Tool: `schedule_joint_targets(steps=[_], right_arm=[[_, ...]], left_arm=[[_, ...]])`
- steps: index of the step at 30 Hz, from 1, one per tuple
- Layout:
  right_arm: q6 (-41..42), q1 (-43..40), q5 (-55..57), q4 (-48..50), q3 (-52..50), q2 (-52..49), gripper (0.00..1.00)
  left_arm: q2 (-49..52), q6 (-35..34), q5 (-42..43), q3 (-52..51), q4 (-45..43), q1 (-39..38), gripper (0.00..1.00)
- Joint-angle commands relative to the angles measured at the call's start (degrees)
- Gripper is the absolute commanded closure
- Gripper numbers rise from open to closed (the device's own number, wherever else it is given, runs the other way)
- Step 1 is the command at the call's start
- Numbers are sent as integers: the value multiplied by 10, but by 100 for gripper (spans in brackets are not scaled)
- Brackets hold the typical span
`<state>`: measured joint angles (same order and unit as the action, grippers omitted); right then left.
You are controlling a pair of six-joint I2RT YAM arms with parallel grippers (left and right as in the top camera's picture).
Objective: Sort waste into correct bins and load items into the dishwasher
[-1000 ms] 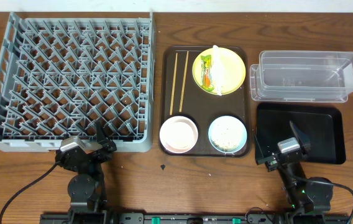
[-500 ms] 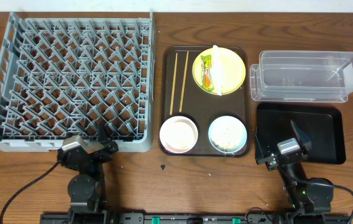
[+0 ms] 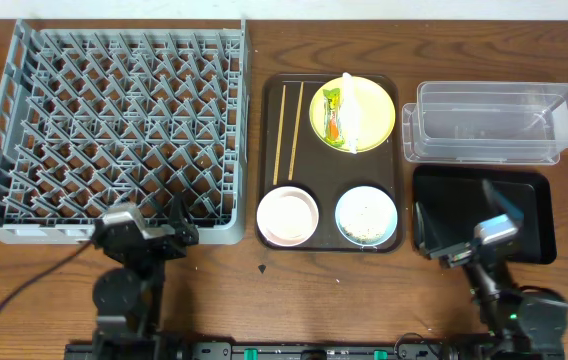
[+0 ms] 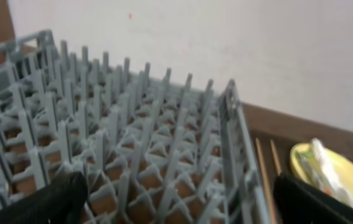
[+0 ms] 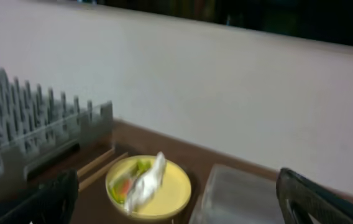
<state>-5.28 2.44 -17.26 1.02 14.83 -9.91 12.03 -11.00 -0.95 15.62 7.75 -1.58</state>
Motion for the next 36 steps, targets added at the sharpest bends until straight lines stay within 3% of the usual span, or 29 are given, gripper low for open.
schedule_joint_targets(steps=[1,6,11,13,16,20,23,25,26,32,35,36], right_arm=[[19,-3,-31,-30,101,-96,1],[39,-1,-93,-158,302,-312,1],[57,11,-102,-328,489,-491,1],[57,33,-182,-368,565,-572,1],[81,45,-255,-365,595,-624,1],[149,64,-278,-325,595,-676,1],[149,96,-195,-352,616,-716,1],[140,119,-93,-386,646,-749,1],[129,142,10,-422,685,-790,1],[117,179,151,-421,736,-909,1],[136,178,160,-391,736,-966,20],[136,178,160,-378,736,-985,32]], left_arm=[[116,3,55,121,56,3,4],[301,4,119,335,226,3,4],[386,4,124,482,354,2,3],[391,1,153,515,372,2,4],[379,2,215,518,372,2,4],[363,2,230,518,372,2,3],[354,2,230,520,367,2,4],[349,2,230,523,366,2,4],[345,1,231,525,367,2,4],[340,2,231,525,379,2,4],[341,2,230,525,391,2,4],[341,2,230,525,395,2,4]])
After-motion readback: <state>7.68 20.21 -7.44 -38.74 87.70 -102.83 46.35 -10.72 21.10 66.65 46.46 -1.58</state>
